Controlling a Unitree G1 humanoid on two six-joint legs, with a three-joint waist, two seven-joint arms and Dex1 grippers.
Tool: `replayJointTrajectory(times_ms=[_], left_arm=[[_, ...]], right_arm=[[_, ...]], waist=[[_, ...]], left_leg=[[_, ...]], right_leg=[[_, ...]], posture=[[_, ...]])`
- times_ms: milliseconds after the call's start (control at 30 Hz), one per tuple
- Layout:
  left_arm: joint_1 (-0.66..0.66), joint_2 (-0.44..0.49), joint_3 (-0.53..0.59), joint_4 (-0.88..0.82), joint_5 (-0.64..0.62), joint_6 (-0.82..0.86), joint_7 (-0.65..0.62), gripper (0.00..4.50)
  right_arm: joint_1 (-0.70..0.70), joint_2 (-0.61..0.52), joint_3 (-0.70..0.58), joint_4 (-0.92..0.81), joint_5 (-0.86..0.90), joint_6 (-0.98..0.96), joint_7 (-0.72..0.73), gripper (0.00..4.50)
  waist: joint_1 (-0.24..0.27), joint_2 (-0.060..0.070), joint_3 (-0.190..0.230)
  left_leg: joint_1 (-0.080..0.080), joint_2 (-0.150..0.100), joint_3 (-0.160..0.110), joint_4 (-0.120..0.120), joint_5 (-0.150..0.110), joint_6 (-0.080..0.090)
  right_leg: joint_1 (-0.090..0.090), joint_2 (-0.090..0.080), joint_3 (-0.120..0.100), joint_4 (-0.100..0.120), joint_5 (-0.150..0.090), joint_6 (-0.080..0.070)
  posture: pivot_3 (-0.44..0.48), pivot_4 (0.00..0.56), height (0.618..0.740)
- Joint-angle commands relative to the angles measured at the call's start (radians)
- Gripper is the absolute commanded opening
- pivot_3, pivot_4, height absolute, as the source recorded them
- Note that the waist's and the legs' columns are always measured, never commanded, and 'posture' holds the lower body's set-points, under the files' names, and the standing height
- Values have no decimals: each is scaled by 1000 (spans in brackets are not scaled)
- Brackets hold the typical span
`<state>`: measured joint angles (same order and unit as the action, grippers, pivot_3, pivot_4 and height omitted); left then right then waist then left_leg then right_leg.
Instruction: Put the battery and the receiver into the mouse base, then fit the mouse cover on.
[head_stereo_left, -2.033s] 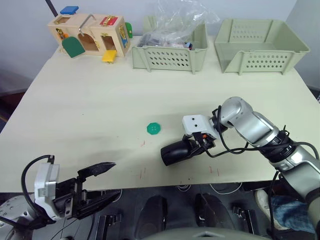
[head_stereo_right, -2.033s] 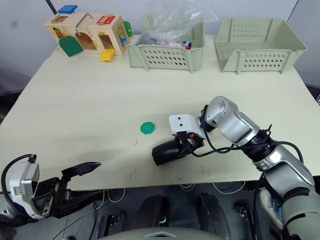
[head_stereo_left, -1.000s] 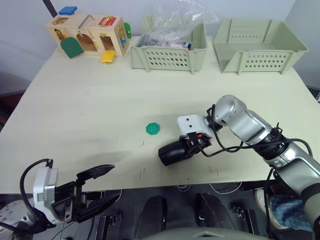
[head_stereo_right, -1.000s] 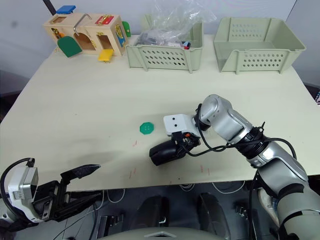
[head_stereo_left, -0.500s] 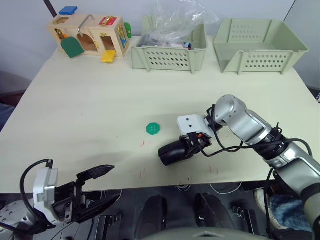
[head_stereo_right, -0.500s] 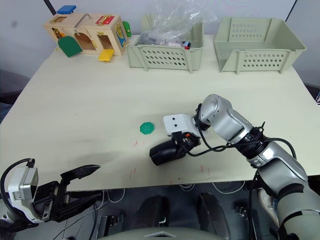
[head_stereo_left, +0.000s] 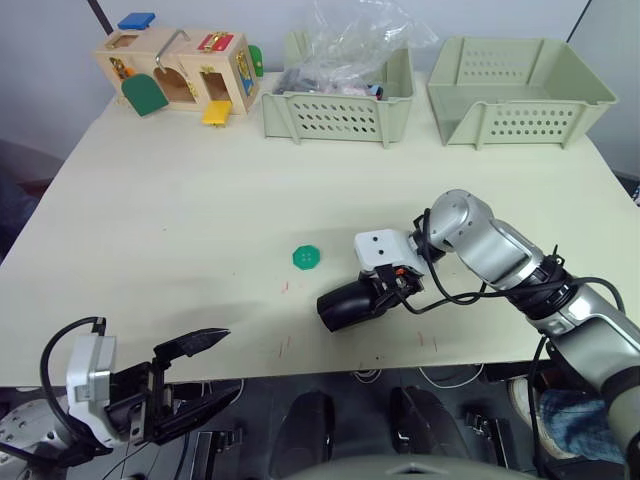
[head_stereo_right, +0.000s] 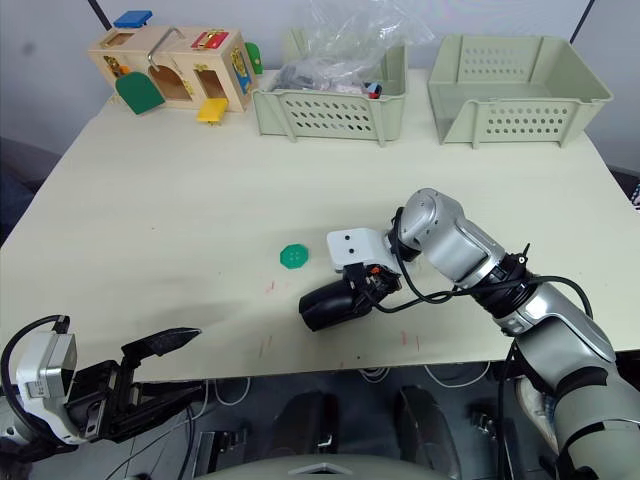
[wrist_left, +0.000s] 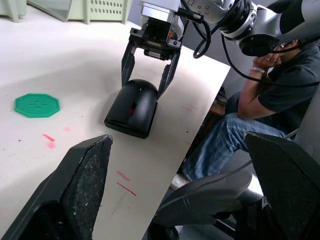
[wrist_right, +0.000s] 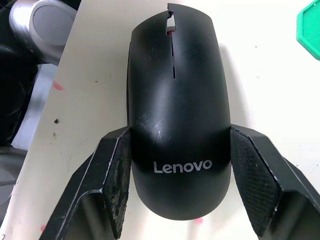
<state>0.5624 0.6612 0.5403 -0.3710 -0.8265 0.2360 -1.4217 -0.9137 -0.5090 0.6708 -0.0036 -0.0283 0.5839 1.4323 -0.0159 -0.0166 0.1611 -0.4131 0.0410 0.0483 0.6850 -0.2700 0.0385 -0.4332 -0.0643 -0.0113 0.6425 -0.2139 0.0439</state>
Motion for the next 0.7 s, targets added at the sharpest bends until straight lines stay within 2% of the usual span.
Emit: replayJointTrajectory(times_ms=[33,700], left_arm=[[9,3,5,-17,-6,-7,-5,4500],[-3,10,3,-13,-5,-3,-4,4500]], right_arm=[[1,-5,-3,-16,-12,0,-11,2537],[3,-3,-6,-22,-8,1,-12,2537]], waist=[[0,0,0],[0,0,0]], left_leg=[[0,0,0,0,0,0],[0,0,0,0,0,0]], right_leg=[[0,0,0,0,0,0],[0,0,0,0,0,0]], posture=[[0,150,740],[0,150,740]])
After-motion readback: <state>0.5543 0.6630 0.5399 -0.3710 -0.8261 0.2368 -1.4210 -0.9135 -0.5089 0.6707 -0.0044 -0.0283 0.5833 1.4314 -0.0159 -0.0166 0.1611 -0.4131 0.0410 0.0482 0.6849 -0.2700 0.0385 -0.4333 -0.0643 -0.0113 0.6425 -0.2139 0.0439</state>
